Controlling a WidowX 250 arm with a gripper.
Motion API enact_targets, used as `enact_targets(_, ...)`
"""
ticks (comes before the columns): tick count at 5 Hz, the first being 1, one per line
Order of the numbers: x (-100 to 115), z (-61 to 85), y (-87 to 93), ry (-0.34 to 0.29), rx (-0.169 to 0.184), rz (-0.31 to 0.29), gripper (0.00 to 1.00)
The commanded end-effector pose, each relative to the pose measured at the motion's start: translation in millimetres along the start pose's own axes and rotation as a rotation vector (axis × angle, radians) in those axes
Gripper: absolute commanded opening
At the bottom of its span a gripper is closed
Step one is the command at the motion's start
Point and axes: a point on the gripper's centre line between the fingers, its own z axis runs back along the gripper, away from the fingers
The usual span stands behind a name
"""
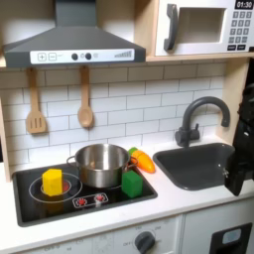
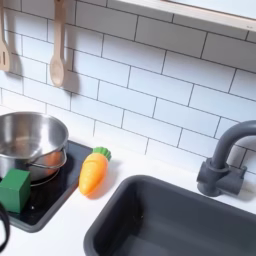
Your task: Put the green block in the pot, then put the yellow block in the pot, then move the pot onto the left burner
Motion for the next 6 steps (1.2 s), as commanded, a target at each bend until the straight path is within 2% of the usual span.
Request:
enact_targets(1, 0, 0.0, 0.0, 0.0, 0.0, 0.0, 1.0)
enact_targets(2, 0, -8.4, 4.8, -0.013, 0.01, -0.003, 1.0)
enact_targets(3, 22, -15.6, 7.7, -0.024, -0.004, 0.021, 1.0)
enact_targets(5, 67, -38.1, 33.6, -0.012, 0.02, 0.107, 1.0)
enact_targets(6, 85, -54.4, 50.8, -0.03, 0.054, 0.115, 1.0)
